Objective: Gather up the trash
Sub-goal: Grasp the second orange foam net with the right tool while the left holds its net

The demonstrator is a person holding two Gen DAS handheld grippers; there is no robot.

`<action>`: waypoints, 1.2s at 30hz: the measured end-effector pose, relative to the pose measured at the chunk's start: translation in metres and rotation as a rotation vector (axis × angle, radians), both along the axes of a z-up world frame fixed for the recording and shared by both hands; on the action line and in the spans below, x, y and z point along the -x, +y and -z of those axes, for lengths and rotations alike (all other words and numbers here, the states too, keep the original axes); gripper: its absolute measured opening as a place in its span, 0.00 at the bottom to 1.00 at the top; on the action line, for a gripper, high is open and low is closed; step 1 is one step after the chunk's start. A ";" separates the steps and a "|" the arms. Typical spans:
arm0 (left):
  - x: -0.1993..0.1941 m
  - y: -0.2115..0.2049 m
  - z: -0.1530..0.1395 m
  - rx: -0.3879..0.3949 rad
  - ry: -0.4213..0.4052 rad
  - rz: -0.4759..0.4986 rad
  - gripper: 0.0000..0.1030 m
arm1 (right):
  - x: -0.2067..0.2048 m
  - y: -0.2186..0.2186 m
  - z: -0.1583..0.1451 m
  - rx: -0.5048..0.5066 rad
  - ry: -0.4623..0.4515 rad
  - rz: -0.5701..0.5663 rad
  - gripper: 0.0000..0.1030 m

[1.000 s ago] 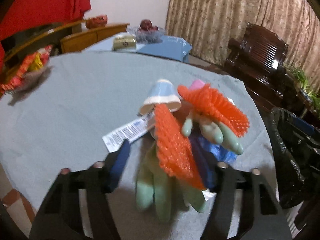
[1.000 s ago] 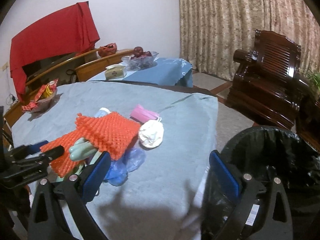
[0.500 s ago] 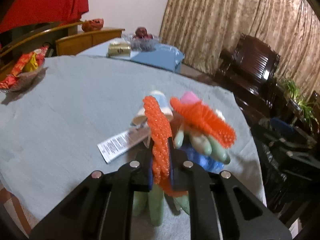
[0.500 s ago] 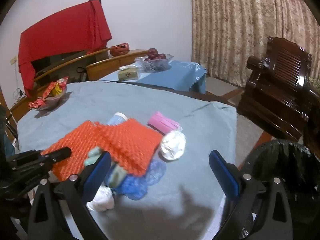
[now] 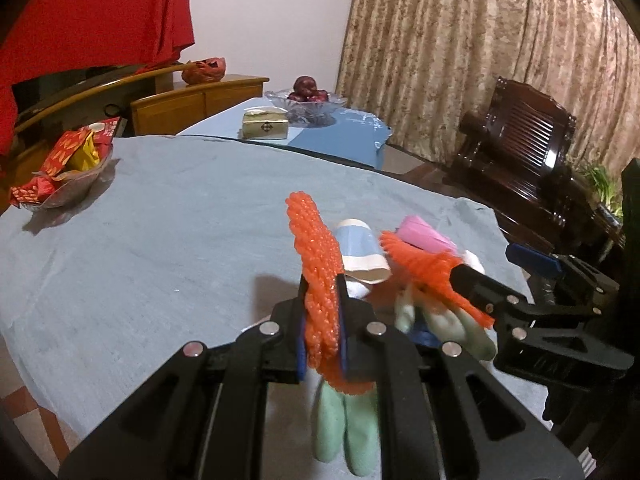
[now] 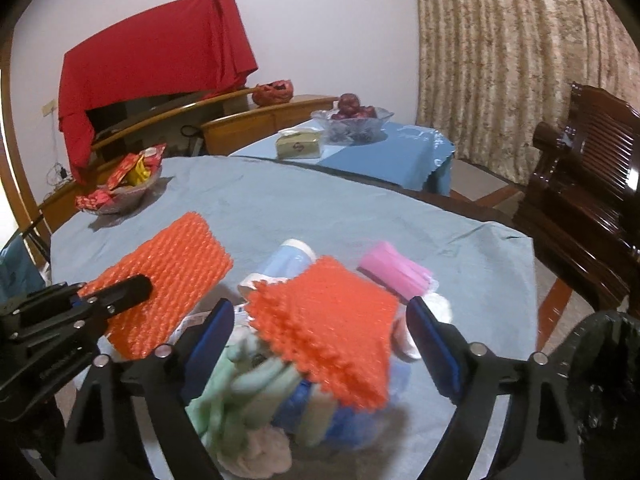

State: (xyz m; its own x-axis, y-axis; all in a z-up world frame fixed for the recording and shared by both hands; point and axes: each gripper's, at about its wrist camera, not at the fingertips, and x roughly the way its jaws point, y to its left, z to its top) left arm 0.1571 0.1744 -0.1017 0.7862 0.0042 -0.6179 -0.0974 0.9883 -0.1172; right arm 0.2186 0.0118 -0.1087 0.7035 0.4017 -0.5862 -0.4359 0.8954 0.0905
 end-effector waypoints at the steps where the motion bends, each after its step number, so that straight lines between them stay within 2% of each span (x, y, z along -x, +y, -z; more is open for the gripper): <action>1: 0.000 0.003 0.002 0.001 0.000 -0.004 0.10 | -0.002 0.005 0.002 0.011 0.000 -0.004 0.81; 5: -0.002 0.012 0.004 -0.002 0.000 -0.017 0.10 | -0.010 0.016 0.009 0.045 0.010 -0.011 0.70; 7: -0.002 0.015 0.005 -0.001 0.002 -0.022 0.10 | -0.015 0.020 0.014 0.068 0.024 -0.018 0.59; 9: -0.001 0.017 0.005 0.002 0.003 -0.024 0.10 | -0.018 0.023 0.018 0.081 0.043 -0.033 0.40; 10: -0.001 0.017 0.005 0.003 0.003 -0.025 0.10 | -0.019 0.024 0.019 0.078 0.057 -0.049 0.35; 11: -0.001 0.018 0.005 0.004 0.003 -0.026 0.10 | -0.019 0.023 0.019 0.065 0.068 -0.064 0.26; 14: 0.001 0.017 0.003 0.006 -0.001 -0.026 0.10 | -0.015 0.019 0.014 0.043 0.064 -0.076 0.15; 27: 0.006 -0.007 -0.027 -0.005 -0.055 0.020 0.10 | 0.011 -0.016 -0.044 -0.088 -0.018 -0.072 0.14; 36: 0.011 -0.037 -0.053 -0.002 -0.089 0.077 0.10 | 0.035 -0.049 -0.078 -0.142 -0.072 -0.055 0.14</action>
State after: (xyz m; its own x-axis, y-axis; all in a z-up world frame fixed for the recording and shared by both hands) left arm 0.1461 0.1375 -0.0486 0.8361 -0.0568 -0.5456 -0.0109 0.9927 -0.1202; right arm 0.1834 -0.0376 -0.0308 0.7167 0.5160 -0.4692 -0.4936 0.8506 0.1814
